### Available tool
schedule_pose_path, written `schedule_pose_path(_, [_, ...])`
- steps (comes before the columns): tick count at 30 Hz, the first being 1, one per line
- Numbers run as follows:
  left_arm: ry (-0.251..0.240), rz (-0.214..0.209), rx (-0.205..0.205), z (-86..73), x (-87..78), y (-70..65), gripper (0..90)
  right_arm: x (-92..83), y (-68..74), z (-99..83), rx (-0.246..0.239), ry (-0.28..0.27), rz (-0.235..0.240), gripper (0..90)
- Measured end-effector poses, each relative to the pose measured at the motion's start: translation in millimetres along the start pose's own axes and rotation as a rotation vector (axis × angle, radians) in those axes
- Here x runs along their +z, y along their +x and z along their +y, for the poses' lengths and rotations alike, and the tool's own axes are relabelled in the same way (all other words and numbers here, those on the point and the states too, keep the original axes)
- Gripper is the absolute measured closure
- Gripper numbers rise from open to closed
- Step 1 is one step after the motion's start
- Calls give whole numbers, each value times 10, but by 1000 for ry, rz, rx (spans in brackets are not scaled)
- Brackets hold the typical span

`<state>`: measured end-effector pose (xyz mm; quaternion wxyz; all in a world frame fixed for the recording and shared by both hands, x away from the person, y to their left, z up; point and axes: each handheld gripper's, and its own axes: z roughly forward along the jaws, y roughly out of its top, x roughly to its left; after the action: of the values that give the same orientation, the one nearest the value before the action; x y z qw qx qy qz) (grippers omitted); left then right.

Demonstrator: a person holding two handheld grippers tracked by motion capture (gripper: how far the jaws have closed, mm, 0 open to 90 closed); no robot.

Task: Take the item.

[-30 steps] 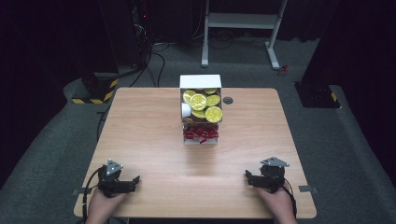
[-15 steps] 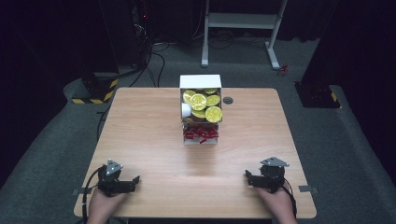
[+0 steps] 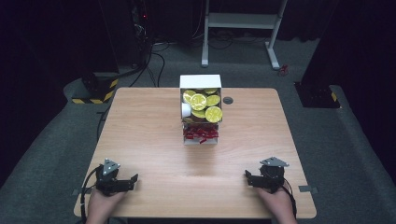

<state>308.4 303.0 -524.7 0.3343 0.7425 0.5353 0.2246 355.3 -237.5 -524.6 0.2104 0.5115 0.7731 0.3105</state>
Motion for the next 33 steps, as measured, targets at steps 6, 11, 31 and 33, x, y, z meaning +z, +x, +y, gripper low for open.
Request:
schedule_pose_path(6, [-20,-8,4,70,-54,-35,5,0,0,0,-1,0,0,77])
schedule_pose_path(11, [-52,-28,5,180,-139,-83,5,-1,0,-1,0,1,2,77])
schedule_pose_path(31, [-165,-98,33,705,-409,-464,6,-2,5,-1,3,2,-1,77])
schedule_pose_path(33, [-174,-98,45,789,-457,-519,6,-2,5,-1,4,2,0,77])
